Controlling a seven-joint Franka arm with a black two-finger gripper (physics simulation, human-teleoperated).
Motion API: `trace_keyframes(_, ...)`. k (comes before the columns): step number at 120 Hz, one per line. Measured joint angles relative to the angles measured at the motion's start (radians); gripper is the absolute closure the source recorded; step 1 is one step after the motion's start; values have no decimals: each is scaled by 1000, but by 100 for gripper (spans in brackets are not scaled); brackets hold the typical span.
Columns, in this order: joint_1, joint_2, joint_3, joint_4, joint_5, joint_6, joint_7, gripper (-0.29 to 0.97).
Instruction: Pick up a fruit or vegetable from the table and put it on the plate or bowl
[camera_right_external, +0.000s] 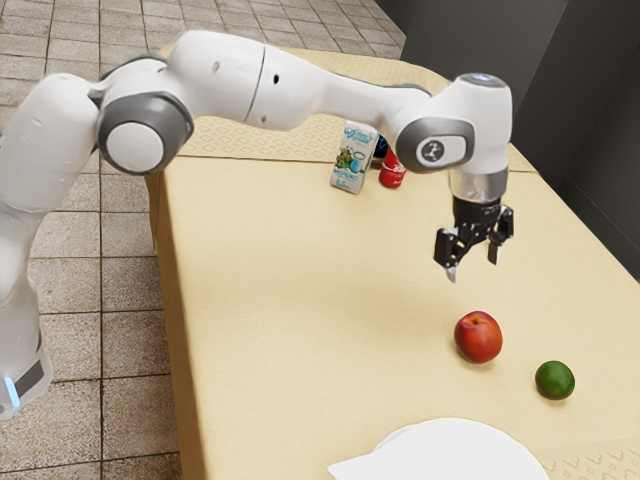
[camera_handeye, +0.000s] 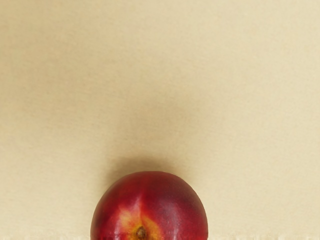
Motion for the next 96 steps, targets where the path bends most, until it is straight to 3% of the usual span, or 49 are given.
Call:
trace_keyframes(37,-47,-167,-25,-236,-79,66,-25,0)
trace_keyframes(72,18,-113,-20,-245,-108,110,-13,0)
trace_keyframes(96,5,-49,-27,-187,-105,144,7,0)
